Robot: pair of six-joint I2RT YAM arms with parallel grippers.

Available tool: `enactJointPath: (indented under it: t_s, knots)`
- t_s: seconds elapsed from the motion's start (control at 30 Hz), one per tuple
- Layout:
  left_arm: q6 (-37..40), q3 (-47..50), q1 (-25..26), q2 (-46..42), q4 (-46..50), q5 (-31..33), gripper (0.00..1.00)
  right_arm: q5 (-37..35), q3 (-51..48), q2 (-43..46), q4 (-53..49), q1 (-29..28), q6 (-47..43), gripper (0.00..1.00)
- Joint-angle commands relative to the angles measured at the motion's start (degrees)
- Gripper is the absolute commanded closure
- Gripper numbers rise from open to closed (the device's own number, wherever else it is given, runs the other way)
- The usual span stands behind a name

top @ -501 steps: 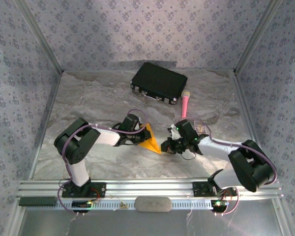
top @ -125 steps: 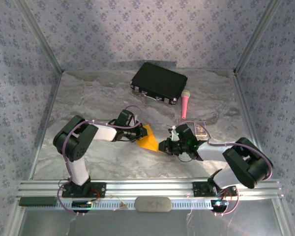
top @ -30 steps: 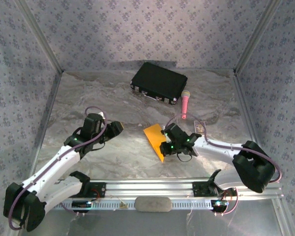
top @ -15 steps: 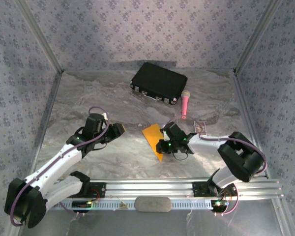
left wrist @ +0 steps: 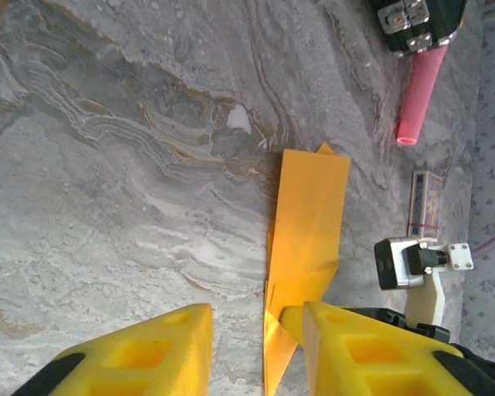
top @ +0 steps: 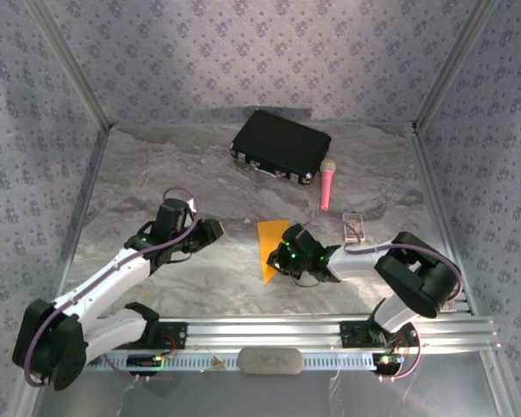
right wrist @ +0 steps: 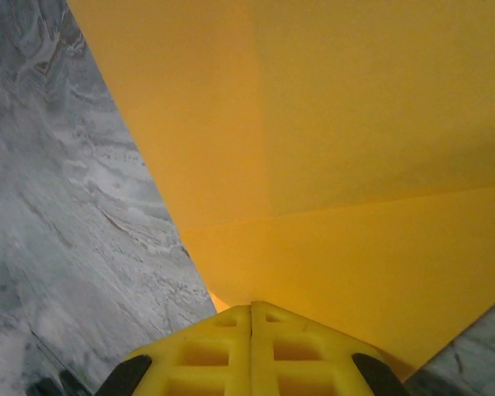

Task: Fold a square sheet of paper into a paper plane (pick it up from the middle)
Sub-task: Rotate the paper at the center of the table, then fold the wing for the fifth time at the center of the table.

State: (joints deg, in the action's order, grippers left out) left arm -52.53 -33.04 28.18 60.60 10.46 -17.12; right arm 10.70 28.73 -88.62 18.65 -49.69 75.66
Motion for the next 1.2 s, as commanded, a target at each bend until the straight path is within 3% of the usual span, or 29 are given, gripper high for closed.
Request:
enactJointPath:
  t_s: [0.0, 0.17, 0.43, 0.5, 0.83, 1.17]
  knots:
    - [-0.3, 0.0, 0.9, 1.4, -2.7, -2.5, 0.69, -6.2, -2.2, -0.4, 2.5, -2.6, 9.4, 0.93]
    - [0.3, -1.4, 3.2, 4.0, -4.4, -2.8, 0.72, -3.7, -1.0, 2.8, 5.8, -1.7, 3.7, 0.89]
    - [2.3, -8.1, 8.5, 15.7, -7.3, -6.0, 0.85, -2.3, 0.8, 11.4, -13.0, 5.1, -11.0, 0.84]
    - [2.7, -10.4, 9.4, 19.4, -8.0, -7.0, 0.86, -0.6, 0.2, 12.5, -13.8, 6.9, -13.0, 0.85]
    - [3.6, -20.9, 10.4, 35.5, -10.0, -12.8, 0.94, 5.9, -2.3, 12.9, -11.8, 13.2, -15.7, 0.83]
    - [2.9, -23.3, 10.4, 44.0, -10.4, -13.8, 0.98, 7.9, -2.2, 10.8, -11.8, 14.7, -16.5, 0.80]
